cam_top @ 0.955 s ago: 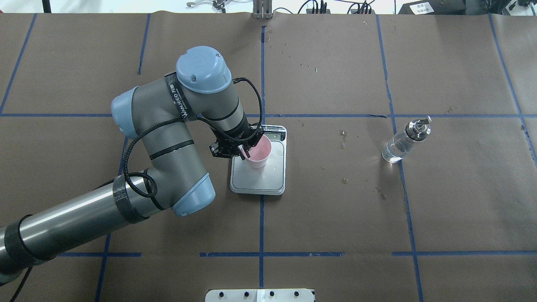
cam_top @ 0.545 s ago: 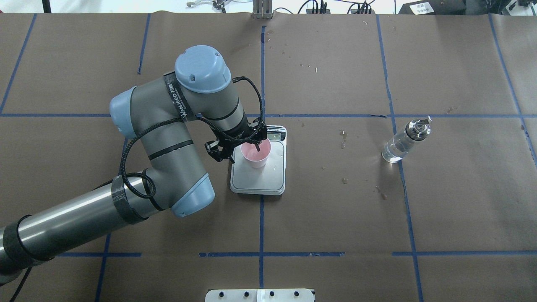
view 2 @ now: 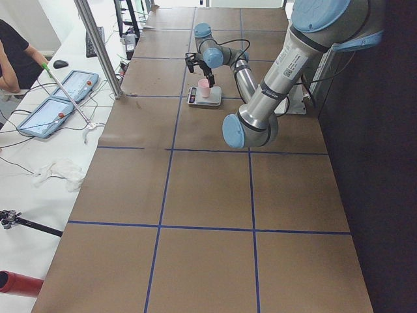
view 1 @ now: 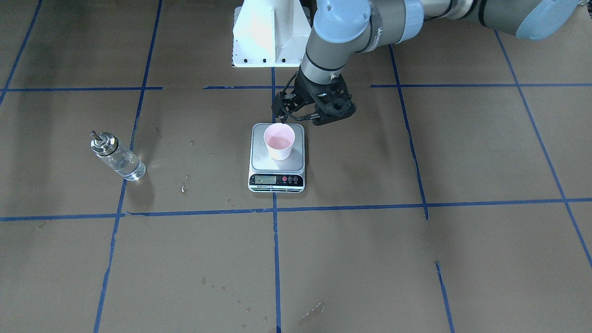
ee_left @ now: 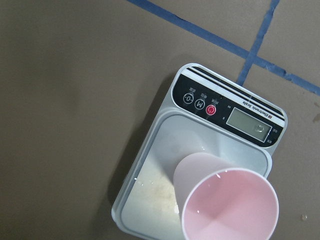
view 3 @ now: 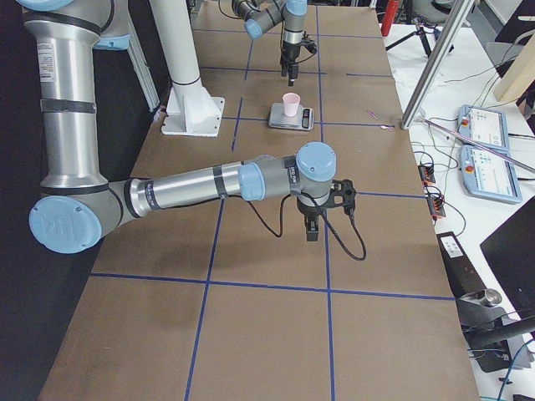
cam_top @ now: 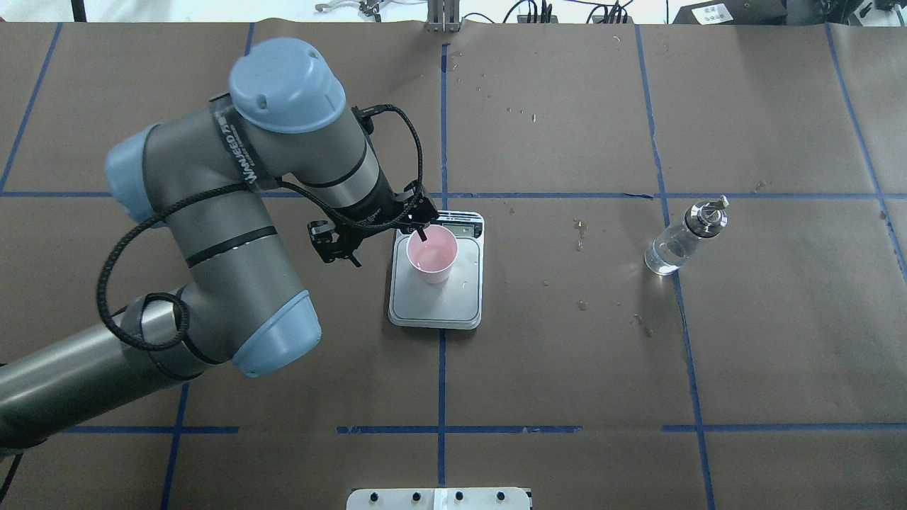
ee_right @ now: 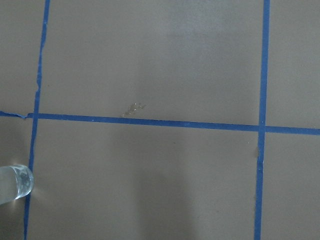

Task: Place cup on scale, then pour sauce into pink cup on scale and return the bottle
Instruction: 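Withdraw the left gripper while the right gripper approaches the glass bottle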

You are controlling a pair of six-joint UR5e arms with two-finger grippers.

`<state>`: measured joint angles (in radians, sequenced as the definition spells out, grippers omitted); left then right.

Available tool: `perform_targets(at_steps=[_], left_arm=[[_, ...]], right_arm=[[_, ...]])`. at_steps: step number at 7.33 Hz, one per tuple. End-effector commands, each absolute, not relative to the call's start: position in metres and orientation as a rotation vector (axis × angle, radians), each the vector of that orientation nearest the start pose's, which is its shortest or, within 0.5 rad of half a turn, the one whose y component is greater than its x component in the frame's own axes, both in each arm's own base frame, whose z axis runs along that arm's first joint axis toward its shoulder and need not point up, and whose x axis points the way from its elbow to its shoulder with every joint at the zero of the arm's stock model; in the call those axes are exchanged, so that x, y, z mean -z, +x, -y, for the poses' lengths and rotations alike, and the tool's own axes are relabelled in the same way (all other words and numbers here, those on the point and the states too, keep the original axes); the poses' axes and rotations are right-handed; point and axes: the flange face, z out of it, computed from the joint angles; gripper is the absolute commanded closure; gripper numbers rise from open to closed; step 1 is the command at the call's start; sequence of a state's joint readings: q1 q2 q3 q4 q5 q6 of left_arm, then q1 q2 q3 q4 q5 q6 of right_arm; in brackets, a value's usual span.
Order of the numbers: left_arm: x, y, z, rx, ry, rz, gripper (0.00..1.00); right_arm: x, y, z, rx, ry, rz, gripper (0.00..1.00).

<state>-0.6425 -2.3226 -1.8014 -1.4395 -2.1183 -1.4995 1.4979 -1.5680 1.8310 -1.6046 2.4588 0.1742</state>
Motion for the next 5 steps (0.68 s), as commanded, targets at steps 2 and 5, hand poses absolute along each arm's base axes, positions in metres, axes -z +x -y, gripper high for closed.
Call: perform_targets(at_steps=[2,5], left_arm=[[-0.119,0.363,0.466,0.240,-0.063,-0.935,0.00],[-0.170,0.270,0.506,0.180,0.076,-0.867,0.00]], right_arm=[[-0.438,-0.016,0.455,-0.042,0.087,0.927,0.00],[-0.350,-0.132,0.394,-0.051,0.088,0.823,0.00]])
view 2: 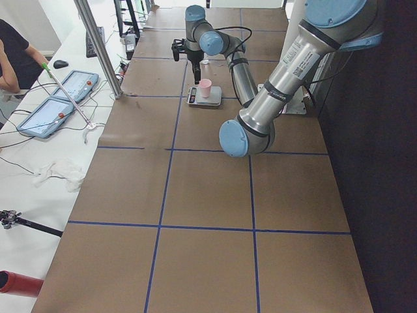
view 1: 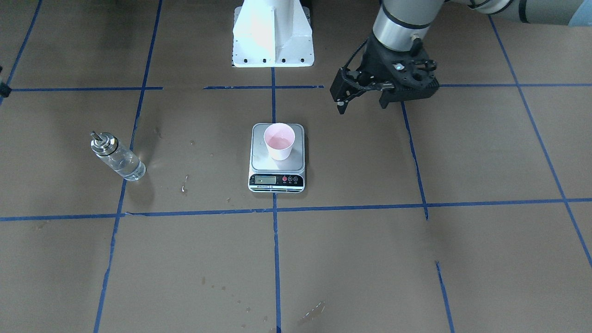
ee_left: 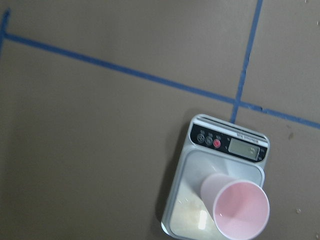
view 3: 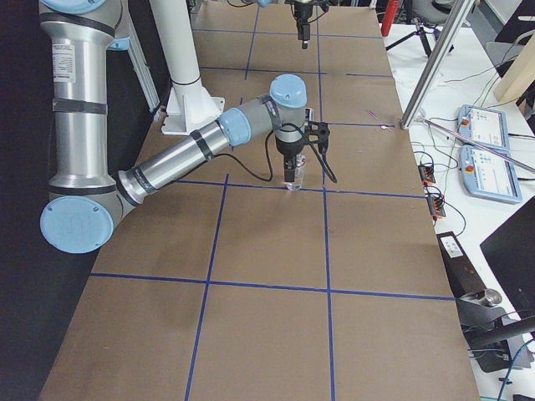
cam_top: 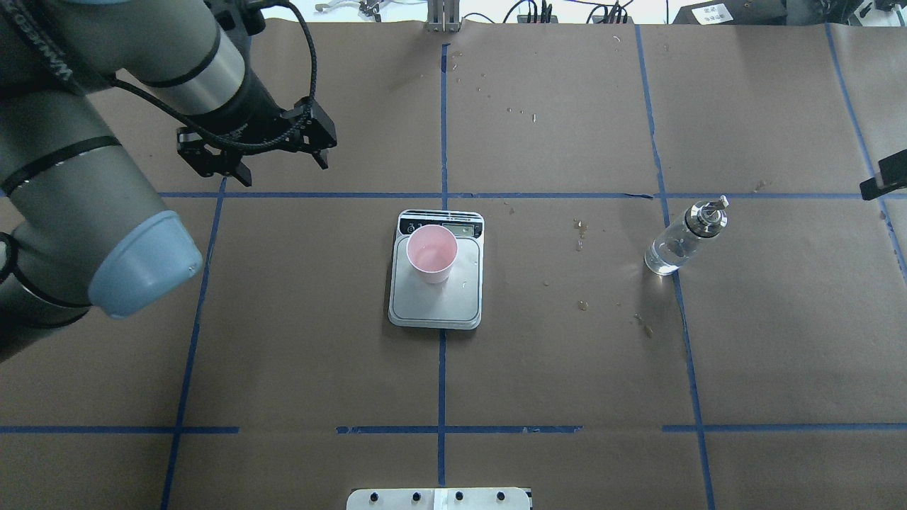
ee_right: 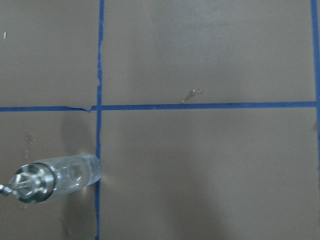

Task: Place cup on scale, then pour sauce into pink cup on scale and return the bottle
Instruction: 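Withdraw the left gripper while the right gripper approaches the glass bottle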

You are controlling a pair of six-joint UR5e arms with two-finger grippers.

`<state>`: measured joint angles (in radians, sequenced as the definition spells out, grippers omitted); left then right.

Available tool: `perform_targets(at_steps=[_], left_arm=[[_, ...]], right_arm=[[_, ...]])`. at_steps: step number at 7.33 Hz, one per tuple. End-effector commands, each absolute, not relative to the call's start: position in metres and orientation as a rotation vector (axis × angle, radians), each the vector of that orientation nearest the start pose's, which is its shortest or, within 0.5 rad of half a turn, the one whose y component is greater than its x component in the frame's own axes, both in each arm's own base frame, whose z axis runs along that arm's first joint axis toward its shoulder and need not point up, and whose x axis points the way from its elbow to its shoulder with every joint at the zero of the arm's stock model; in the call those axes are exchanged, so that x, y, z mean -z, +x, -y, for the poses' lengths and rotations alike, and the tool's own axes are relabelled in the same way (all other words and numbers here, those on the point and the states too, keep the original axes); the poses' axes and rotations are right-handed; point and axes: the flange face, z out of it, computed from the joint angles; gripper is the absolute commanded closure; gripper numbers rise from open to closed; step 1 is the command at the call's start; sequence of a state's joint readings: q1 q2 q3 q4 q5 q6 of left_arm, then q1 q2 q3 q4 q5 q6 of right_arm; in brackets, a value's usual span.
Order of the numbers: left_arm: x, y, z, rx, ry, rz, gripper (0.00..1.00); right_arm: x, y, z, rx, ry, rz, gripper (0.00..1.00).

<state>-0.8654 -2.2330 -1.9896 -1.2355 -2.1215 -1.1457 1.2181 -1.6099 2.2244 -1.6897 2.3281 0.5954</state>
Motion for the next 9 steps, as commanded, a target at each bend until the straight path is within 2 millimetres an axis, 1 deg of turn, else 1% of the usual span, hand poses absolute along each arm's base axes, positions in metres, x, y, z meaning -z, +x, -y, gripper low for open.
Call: perform_targets(at_steps=[1,2,3,4,5,6,7,8,9], left_arm=[[-0.190,0.234,0.522,0.146,0.129,-0.834,0.00],[-0.213,0.202,0.535,0.100,0.171,-0.795,0.00],[-0.230,0.172,0.547,0.065,0.207,-0.763,0.00],[-0.247,0.142,0.555,0.036,0.237,-0.730,0.00],[-0.266,0.123,0.558,-0.011,0.252,-0.700,0.00],[-0.297,0.120,0.551,-0.090,0.249,-0.678,0.00],[-0.331,0.113,0.543,-0.155,0.254,-0.660,0.00],[-0.363,0.108,0.531,-0.203,0.269,-0.654,0.00],[-0.392,0.104,0.521,-0.219,0.287,-0.655,0.00]], right_arm=[[-0.326,-0.171,0.373,-0.105,0.092,0.835,0.00],[-0.314,-0.210,0.349,-0.159,0.169,0.831,0.00],[-0.312,-0.246,0.330,-0.205,0.221,0.840,0.00],[-0.322,-0.265,0.311,-0.212,0.286,0.834,0.00],[-0.338,-0.263,0.296,-0.207,0.367,0.855,0.00],[-0.356,-0.252,0.290,-0.215,0.420,0.869,0.00],[-0.368,-0.249,0.295,-0.234,0.479,0.864,0.00],[-0.384,-0.254,0.303,-0.236,0.540,0.812,0.00],[-0.396,-0.259,0.307,-0.219,0.580,0.820,0.00]])
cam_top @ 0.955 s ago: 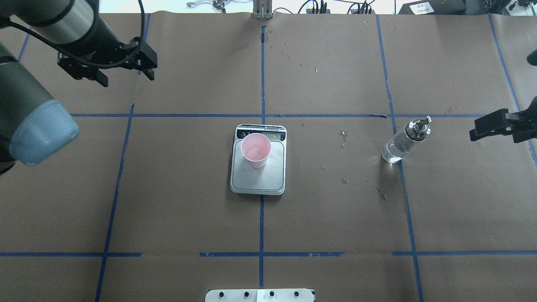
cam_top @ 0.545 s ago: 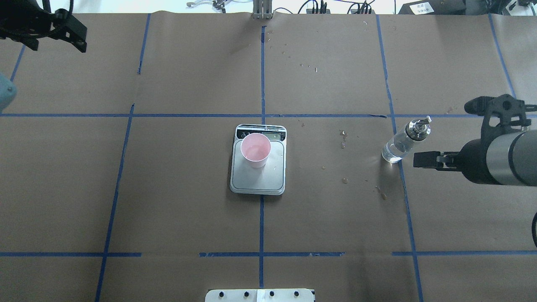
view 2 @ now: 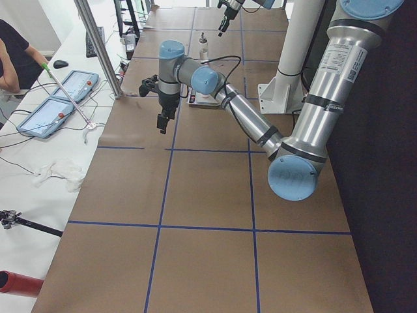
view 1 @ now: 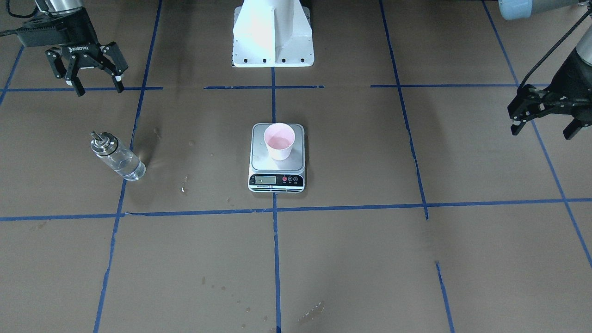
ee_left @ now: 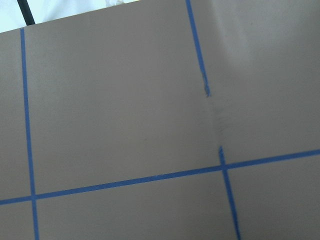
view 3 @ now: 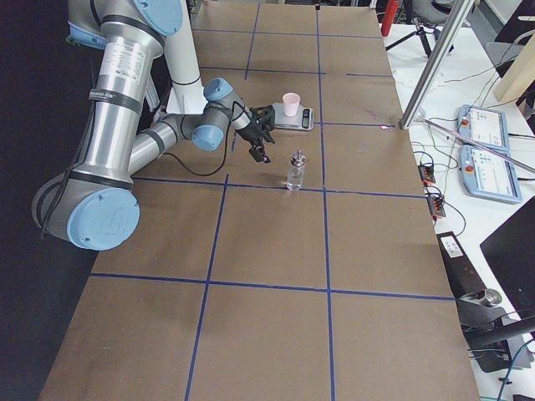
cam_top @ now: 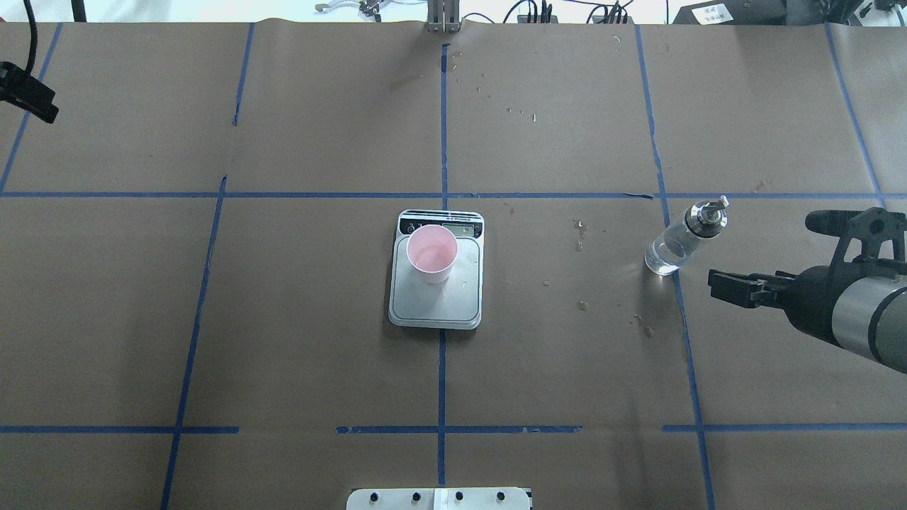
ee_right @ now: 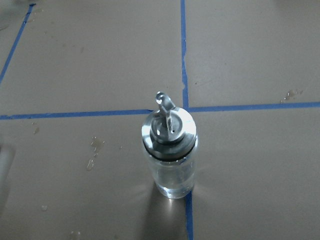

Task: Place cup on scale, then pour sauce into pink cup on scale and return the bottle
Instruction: 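Withdraw the left gripper while the right gripper approaches the glass bottle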

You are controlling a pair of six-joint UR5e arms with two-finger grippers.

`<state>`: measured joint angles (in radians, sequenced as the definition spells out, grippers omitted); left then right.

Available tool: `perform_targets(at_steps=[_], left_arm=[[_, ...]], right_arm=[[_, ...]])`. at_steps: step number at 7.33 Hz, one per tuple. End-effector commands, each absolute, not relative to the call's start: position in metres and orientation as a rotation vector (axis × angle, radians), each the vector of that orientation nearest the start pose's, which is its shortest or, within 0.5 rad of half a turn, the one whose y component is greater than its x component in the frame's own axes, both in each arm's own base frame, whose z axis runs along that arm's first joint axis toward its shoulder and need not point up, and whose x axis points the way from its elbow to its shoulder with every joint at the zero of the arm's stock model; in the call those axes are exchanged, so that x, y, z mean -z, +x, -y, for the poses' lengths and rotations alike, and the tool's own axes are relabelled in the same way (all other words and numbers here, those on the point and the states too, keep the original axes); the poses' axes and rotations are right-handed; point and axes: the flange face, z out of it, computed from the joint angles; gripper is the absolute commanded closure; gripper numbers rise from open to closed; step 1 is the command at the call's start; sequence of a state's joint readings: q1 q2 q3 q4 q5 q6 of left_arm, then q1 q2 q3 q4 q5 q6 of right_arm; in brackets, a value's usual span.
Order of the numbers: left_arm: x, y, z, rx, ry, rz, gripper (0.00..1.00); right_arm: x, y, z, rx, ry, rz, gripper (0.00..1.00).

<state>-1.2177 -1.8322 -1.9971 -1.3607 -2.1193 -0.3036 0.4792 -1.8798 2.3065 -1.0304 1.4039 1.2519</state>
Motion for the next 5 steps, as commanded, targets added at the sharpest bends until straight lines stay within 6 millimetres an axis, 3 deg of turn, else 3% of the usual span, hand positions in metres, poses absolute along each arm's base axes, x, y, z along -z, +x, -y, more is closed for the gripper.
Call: perform_targets(at_steps=[1,2,4,5], left_arm=[[-0.425,0.098,0.507,-0.251,0.317,-0.657,0.00],[-0.455,0.087,0.507,-0.296,0.346,-0.643,0.00],[-0.505,0.039,0.522,-0.396,0.364,-0.583,0.00],[-0.515,0.029,0.525,-0.400,0.362,-0.575,0.00]], right_arm=[[-0.405,-0.262,0.310,-0.234,0.618,0.879,0.00],[-0.423,-0.264,0.313,-0.245,0.660,0.929,0.00],[-0.453,-0.270,0.321,-0.221,0.733,0.883,0.00],[-0.455,-0.275,0.318,-0.216,0.755,0.867,0.00]])
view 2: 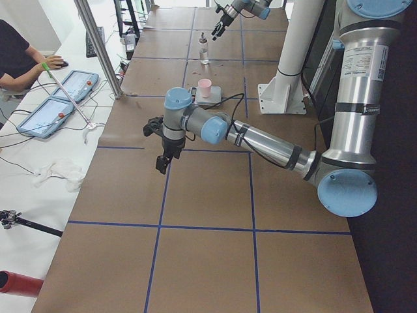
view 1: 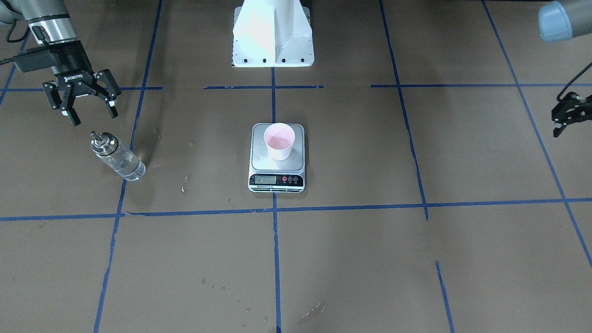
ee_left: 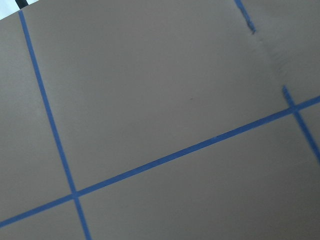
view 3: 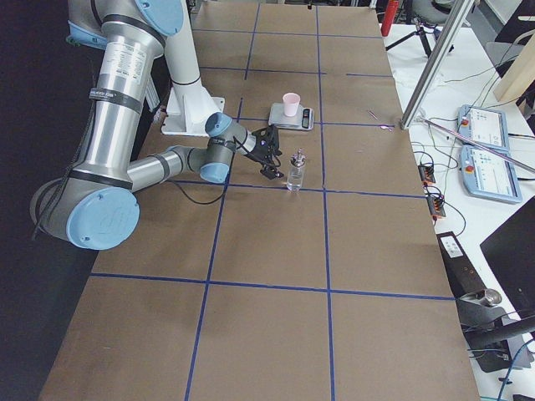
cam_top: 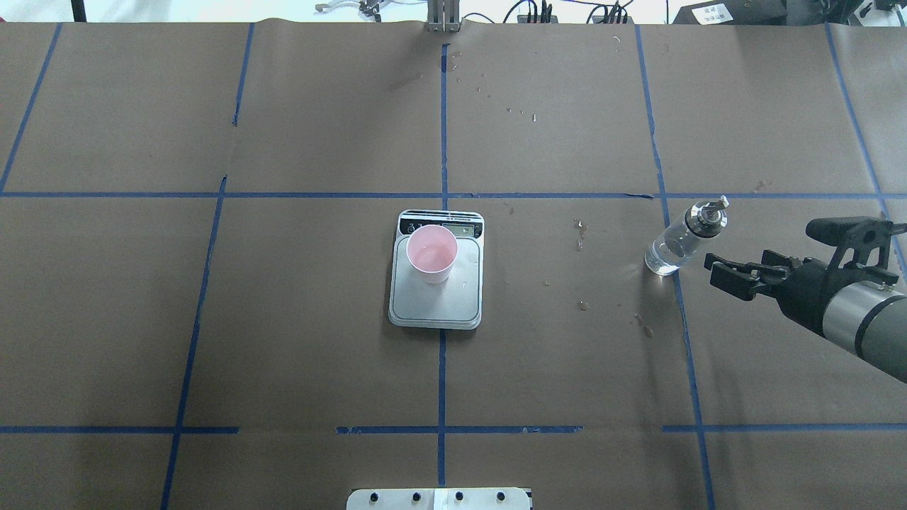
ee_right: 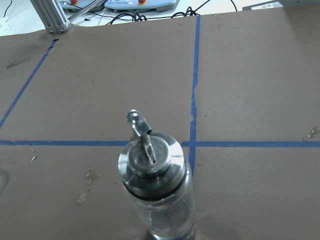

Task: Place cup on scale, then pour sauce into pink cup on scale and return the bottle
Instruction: 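Close the right gripper around the glass sauce bottle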

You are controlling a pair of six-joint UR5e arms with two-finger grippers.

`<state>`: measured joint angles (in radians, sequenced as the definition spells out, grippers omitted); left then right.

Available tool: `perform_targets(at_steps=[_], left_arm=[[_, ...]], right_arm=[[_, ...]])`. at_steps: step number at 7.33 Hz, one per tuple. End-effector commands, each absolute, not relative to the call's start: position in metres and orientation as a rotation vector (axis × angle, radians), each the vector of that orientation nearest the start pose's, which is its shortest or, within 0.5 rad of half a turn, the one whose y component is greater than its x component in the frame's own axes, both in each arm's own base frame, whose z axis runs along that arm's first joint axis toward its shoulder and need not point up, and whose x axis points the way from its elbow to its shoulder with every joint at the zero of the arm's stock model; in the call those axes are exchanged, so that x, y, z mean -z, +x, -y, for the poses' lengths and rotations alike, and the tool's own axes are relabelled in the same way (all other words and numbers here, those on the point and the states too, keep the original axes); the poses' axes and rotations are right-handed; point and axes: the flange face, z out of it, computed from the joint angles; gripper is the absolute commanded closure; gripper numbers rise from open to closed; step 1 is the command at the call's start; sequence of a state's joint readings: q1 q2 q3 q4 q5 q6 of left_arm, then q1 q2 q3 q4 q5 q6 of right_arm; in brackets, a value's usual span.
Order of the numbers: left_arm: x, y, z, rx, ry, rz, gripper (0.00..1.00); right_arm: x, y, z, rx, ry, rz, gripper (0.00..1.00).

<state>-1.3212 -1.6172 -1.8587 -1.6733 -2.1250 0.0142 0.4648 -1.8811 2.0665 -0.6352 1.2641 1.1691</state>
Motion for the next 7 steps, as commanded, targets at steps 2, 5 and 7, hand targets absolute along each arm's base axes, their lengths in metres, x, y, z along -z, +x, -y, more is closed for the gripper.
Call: perform_targets(at_steps=[2,5,7], left_arm=[[-0.527,0.015,0.528,-0.366,0.351,-0.570,0.00],[-0.539,0.004,0.533,-0.347,0.361,-0.560,0.00],[-0.560,0.004,0.537,-0.348,0.376,-0.563,0.00]], right_arm=[[-0.455,-0.305,0.310,-0.208,0.804,0.843,0.00],[-0.465,-0.338,0.309,-0.224,0.840,0.811,0.00],[-0.469,-0.338,0.312,-0.266,0.839,0.760,0.00]])
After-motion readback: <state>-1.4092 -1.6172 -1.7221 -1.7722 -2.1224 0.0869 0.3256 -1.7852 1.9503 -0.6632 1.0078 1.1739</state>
